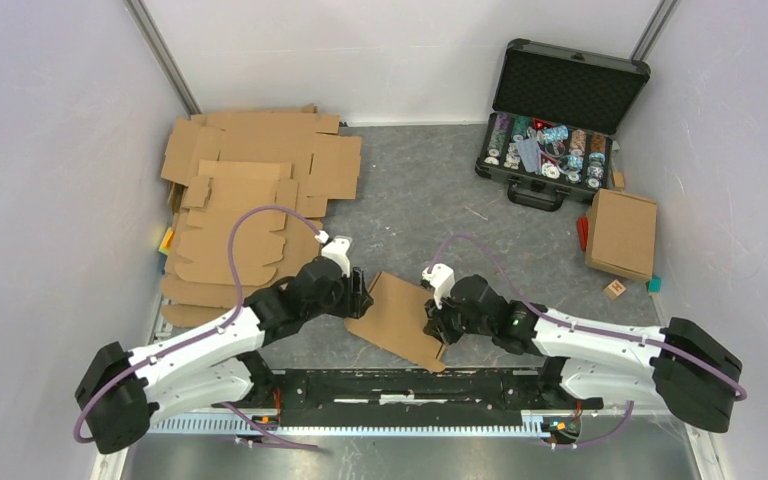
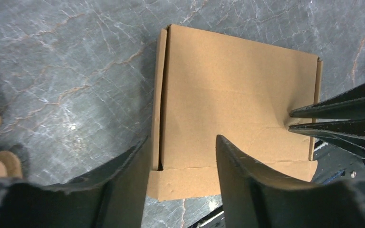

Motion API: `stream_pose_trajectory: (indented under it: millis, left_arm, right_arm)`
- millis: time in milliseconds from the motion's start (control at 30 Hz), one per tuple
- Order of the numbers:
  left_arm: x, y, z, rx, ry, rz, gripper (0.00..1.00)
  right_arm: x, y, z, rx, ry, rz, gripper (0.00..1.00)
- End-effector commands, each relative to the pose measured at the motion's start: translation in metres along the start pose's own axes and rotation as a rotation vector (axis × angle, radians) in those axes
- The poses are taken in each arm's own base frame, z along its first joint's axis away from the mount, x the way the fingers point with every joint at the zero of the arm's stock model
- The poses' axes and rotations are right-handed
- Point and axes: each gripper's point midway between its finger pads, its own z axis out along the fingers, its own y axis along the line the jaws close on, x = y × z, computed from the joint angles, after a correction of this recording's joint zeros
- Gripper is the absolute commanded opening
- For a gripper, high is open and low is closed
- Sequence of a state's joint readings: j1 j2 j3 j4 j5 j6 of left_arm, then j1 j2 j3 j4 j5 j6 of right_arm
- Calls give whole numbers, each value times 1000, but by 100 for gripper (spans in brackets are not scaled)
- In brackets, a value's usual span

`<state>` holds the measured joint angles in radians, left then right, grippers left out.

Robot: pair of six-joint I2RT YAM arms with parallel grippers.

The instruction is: Fold the paper box

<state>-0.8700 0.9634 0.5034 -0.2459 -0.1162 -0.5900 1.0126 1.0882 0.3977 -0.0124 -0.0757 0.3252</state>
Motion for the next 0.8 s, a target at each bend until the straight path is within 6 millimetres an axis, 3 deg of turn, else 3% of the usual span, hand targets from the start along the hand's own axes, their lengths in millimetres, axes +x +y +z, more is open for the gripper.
stream_pose_trajectory:
  millis: [0, 167, 233, 333, 400, 533, 767]
  left_arm:
    - [-20, 9, -15, -62, -38, 86, 62]
    - [-6, 8, -4, -37, 12, 87, 64]
    - [-3, 12, 1, -46, 7, 74, 65]
    - [4, 16, 9, -43, 4, 55, 67]
    - [5, 17, 13, -29, 7, 43, 67]
    - [7, 16, 17, -8, 30, 29, 65]
    - [16, 6, 24, 85, 70, -10, 58]
  right_arm:
    - [-15, -10, -8, 61, -52, -6, 30]
    - [-25, -14, -23, 109, -57, 12, 45]
    - [-16, -20, -30, 142, -55, 57, 48]
    - [0, -22, -39, 145, -94, 162, 67]
    - [11, -21, -40, 127, -123, 230, 72]
    - [33, -19, -31, 97, -107, 313, 73]
    - [41, -5, -20, 17, -77, 369, 65]
